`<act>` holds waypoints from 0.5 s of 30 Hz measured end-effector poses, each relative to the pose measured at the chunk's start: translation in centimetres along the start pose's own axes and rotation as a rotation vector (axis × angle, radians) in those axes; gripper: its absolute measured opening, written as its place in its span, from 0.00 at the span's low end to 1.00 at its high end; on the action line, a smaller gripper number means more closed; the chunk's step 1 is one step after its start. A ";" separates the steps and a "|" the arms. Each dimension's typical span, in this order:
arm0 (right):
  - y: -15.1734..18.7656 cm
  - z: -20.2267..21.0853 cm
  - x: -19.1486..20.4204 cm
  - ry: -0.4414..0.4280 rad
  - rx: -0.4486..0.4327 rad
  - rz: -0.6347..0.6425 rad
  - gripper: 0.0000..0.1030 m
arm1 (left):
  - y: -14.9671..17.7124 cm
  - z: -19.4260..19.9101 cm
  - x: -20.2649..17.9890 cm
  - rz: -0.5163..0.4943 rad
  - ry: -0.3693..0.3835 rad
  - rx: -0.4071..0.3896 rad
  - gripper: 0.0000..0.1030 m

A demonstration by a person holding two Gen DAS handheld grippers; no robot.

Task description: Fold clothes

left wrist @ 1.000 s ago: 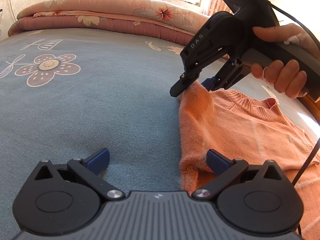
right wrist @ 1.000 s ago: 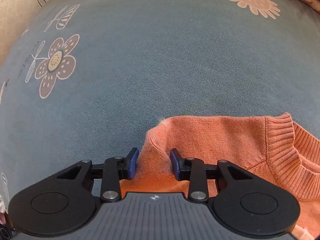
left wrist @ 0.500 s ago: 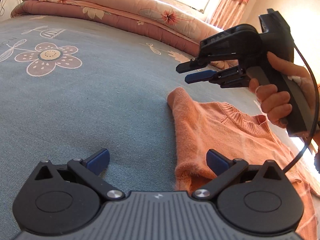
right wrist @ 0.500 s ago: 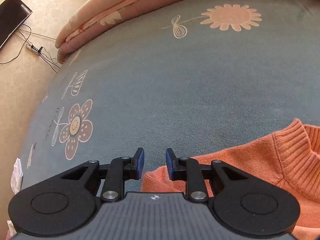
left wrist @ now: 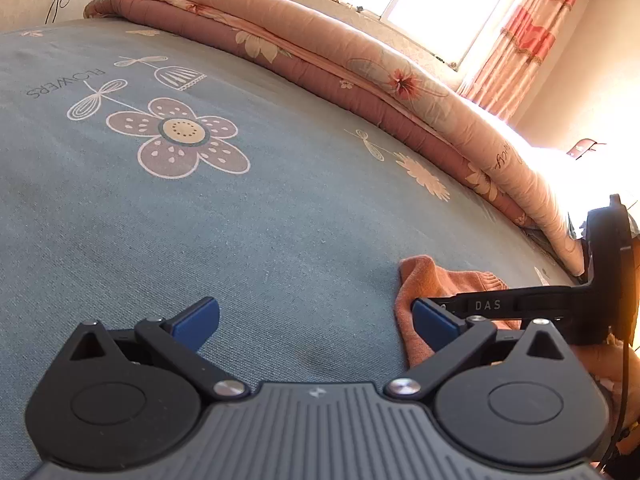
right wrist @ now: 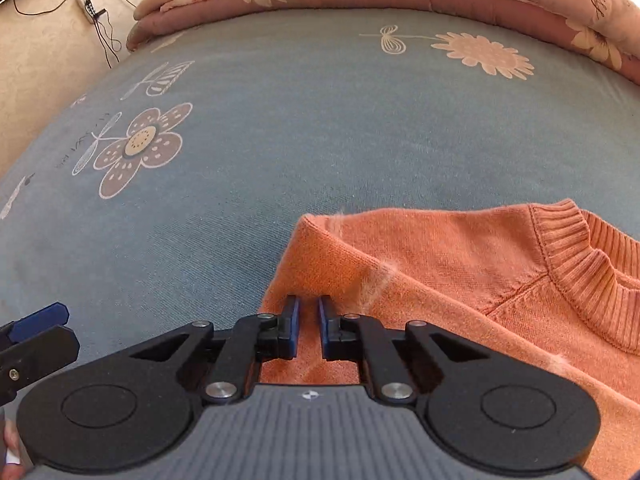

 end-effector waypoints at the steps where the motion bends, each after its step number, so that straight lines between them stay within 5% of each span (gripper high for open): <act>1: -0.2 0.4 0.0 -0.003 0.004 -0.002 0.13 | 0.0 0.1 0.0 0.003 0.004 -0.001 0.99; 8: -2.1 2.8 -0.5 -0.031 -0.107 -0.046 0.13 | 0.1 0.1 -0.5 -0.002 0.022 0.004 0.99; 15: -1.5 -0.5 -0.1 -0.032 -0.070 -0.053 0.16 | 0.1 0.1 -0.8 -0.017 0.021 0.008 0.99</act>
Point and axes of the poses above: each gripper's, at about its wrist camera, not at the fingertips, and z roughly against the way its jaws point, x to its left, y to its underside, the point moved 5 cm from there along -z, roughly the way its jaws point, and after that the axes turned 3 degrees about -z, right-handed, at the moved point
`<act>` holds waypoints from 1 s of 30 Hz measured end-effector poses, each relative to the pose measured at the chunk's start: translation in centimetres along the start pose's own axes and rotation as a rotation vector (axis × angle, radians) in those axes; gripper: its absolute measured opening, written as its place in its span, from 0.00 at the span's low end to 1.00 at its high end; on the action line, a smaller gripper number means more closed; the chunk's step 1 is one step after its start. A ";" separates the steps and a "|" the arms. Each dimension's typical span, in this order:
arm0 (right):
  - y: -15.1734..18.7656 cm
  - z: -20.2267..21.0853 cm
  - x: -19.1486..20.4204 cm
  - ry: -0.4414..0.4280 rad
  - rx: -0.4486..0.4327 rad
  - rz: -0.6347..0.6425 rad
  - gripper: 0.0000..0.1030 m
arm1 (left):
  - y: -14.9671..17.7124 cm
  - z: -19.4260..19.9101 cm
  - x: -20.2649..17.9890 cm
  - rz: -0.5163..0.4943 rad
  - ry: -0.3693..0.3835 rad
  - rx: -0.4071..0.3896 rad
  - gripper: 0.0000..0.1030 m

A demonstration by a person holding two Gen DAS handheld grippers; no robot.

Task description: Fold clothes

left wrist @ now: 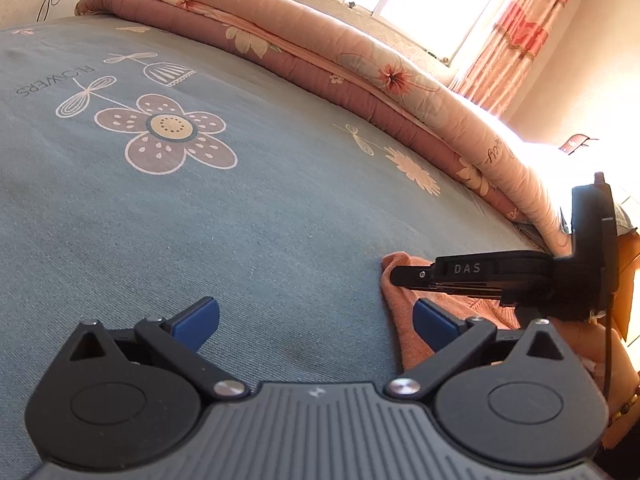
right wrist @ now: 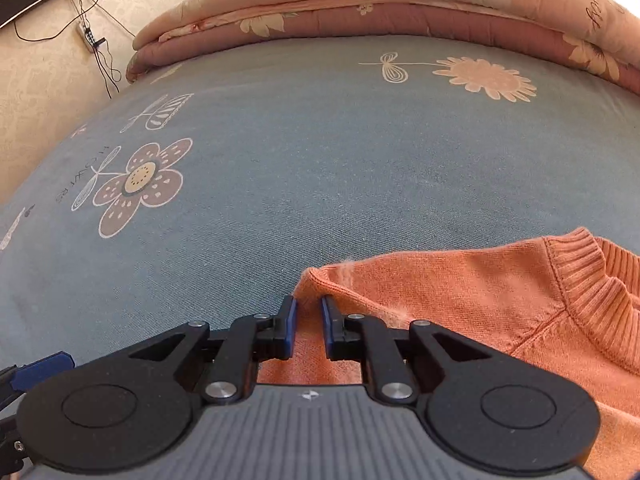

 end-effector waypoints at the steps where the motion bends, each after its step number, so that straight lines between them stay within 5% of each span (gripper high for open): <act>1: -0.1 0.7 -0.4 -0.018 0.001 -0.027 0.16 | 0.0 0.0 -0.1 -0.001 0.001 0.000 0.99; 8: 0.8 6.2 -2.0 -0.005 -0.004 -0.037 0.16 | -0.1 0.2 -0.5 -0.008 0.008 0.004 0.99; 13: 3.7 4.5 -0.2 -0.051 0.119 -0.026 0.16 | -0.4 0.7 -0.7 -0.018 0.003 -0.007 0.99; 18: 6.3 5.5 0.9 -0.061 0.078 -0.025 0.18 | -0.3 0.5 -0.4 0.004 0.011 0.004 0.99; 27: 10.6 8.1 2.6 -0.067 -0.024 -0.026 0.49 | -0.6 1.1 0.1 0.030 0.003 -0.015 0.99; 30: 11.7 8.5 3.1 -0.060 -0.060 -0.023 0.49 | -0.7 1.2 0.2 0.033 0.008 -0.021 0.99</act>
Point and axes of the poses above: each gripper's, at about its wrist camera, not at the fingertips, and z roughly against the way its jaws point, x to its left, y to its underside, the point moved 5 cm from there along -z, roughly the way its jaws point, and after that the axes turned 3 degrees about -z, right-handed, at the moved point
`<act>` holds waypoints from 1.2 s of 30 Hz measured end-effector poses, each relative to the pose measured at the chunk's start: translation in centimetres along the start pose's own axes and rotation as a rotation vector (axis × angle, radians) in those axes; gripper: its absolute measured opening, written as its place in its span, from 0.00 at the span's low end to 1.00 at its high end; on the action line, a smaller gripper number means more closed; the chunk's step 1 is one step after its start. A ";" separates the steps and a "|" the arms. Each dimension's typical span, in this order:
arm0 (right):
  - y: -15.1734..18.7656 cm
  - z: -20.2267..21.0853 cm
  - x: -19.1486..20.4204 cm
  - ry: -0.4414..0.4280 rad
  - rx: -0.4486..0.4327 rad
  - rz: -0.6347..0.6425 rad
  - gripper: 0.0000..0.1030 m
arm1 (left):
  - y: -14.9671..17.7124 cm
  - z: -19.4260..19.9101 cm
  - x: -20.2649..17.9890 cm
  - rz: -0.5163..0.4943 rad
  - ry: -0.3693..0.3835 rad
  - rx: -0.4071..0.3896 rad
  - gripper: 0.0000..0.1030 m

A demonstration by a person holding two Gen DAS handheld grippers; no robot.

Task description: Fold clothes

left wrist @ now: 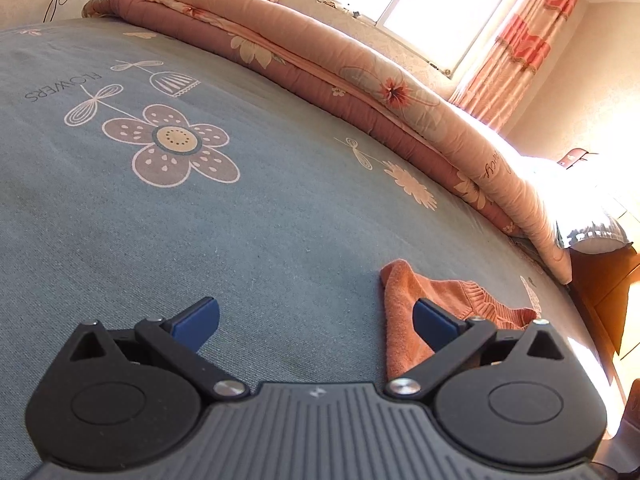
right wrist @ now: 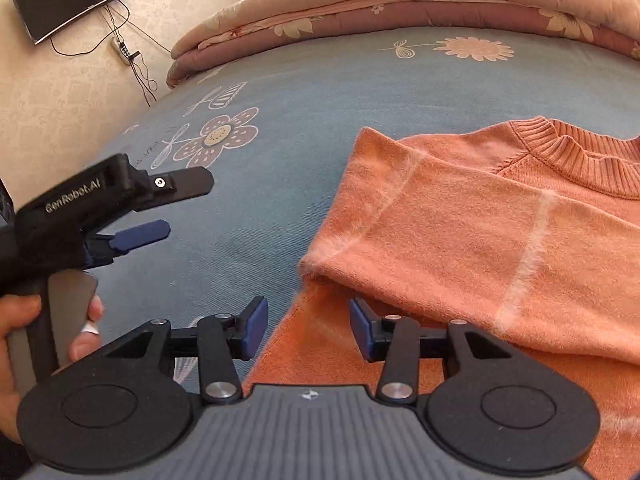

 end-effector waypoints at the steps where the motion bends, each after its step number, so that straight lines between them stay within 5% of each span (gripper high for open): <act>1: -0.1 -0.5 0.0 0.013 -0.014 0.006 0.49 | 0.0 -0.1 0.0 -0.002 0.000 0.001 0.99; 8: -0.5 -3.4 0.5 0.098 -0.106 0.071 0.49 | -0.1 -0.3 0.3 -0.003 -0.006 0.002 0.99; 14: 0.7 -2.5 2.7 0.034 -0.041 0.225 0.55 | -0.3 -0.1 0.9 0.018 -0.013 -0.007 0.99; 17: -0.7 -0.3 2.6 -0.005 -0.121 0.221 0.55 | -0.3 0.0 1.0 0.022 -0.019 -0.010 0.99; 19: -2.1 0.9 2.1 -0.016 -0.187 0.212 0.66 | -0.4 0.0 1.1 0.025 -0.024 -0.012 0.99; 22: -5.2 0.8 1.0 -0.010 -0.225 0.195 0.69 | -0.5 0.1 1.5 0.030 -0.030 -0.015 0.99; 24: -7.9 -0.5 0.0 0.042 -0.194 0.163 0.61 | -0.7 0.1 1.8 0.036 -0.036 -0.017 0.99; 25: -9.2 -1.2 -0.6 0.048 -0.177 0.127 0.45 | -0.7 0.1 2.1 0.045 -0.037 -0.018 0.99; 28: -12.5 -3.9 -2.5 0.009 -0.128 -0.034 0.22 | -0.8 0.2 2.7 0.066 -0.041 -0.018 0.99; 34: -13.1 -8.6 -3.3 0.026 -0.069 -0.137 0.22 | -0.9 0.1 3.2 0.082 -0.043 -0.019 0.99; 36: -12.6 -9.7 -3.1 0.019 -0.061 -0.145 0.29 | -1.0 0.0 3.2 0.086 -0.040 -0.020 0.99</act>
Point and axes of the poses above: each gripper's, at about its wrist camera, not at the fingertips, and z roughly against the way its jaws point, x to its left, y to its underside, the point moved 5 cm from there along -z, roughly the way its jaws point, and after that the axes turned 3 degrees about -z, right-handed, at the moved point
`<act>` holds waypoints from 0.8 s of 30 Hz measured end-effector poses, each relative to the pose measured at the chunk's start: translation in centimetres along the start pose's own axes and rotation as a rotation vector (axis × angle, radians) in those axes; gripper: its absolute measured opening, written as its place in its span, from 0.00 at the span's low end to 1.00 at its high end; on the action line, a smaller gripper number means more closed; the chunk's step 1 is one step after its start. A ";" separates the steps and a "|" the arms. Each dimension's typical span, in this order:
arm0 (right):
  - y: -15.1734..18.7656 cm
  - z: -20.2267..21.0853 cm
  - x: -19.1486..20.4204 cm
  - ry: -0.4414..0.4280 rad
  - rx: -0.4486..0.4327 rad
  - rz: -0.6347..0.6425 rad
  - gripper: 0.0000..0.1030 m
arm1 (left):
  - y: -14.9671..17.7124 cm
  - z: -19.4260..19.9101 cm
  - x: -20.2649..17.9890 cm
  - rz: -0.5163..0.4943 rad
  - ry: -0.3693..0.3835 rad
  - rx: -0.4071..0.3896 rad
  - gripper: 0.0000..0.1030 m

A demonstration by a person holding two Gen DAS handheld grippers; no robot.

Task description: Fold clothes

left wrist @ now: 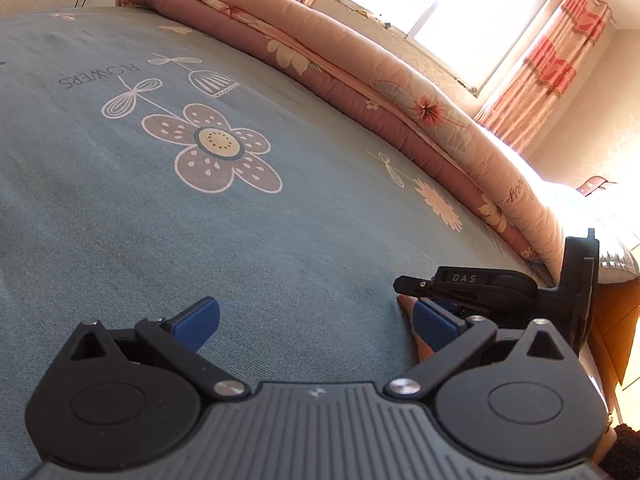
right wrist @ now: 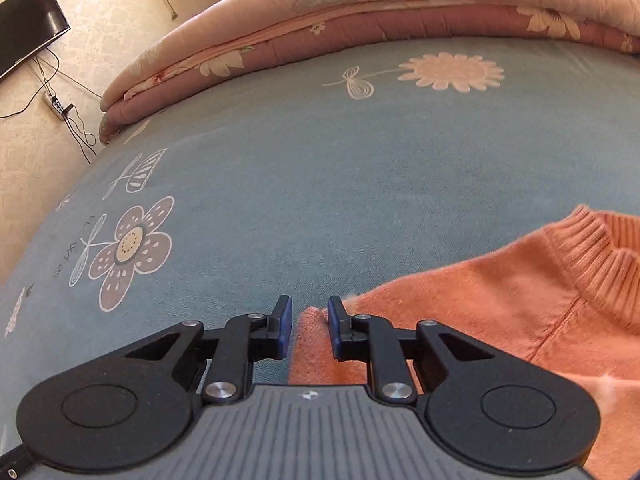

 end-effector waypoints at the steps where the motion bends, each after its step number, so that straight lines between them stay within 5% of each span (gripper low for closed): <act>1: 0.3 -0.5 0.1 -0.003 0.004 -0.004 0.38 | 0.0 0.0 0.0 0.000 0.005 0.001 0.99; 11: 0.3 3.3 -0.3 -0.097 -0.036 -0.064 0.38 | 0.1 0.0 -0.1 0.002 0.008 0.000 0.99; 18: 2.2 -0.4 -0.2 -0.060 0.031 -0.079 0.39 | 0.1 0.0 -0.2 -0.001 0.007 0.002 0.99; 24: 1.2 3.0 -1.2 -0.079 -0.001 -0.104 0.39 | 0.2 0.0 -0.3 -0.003 0.007 0.004 0.99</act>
Point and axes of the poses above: each gripper's, at about its wrist camera, not at the fingertips, and z roughly against the way its jaws point, x to its left, y to its underside, the point moved 5 cm from there along -z, roughly the way its jaws point, and after that the axes turned 3 degrees about -z, right-handed, at the moved point
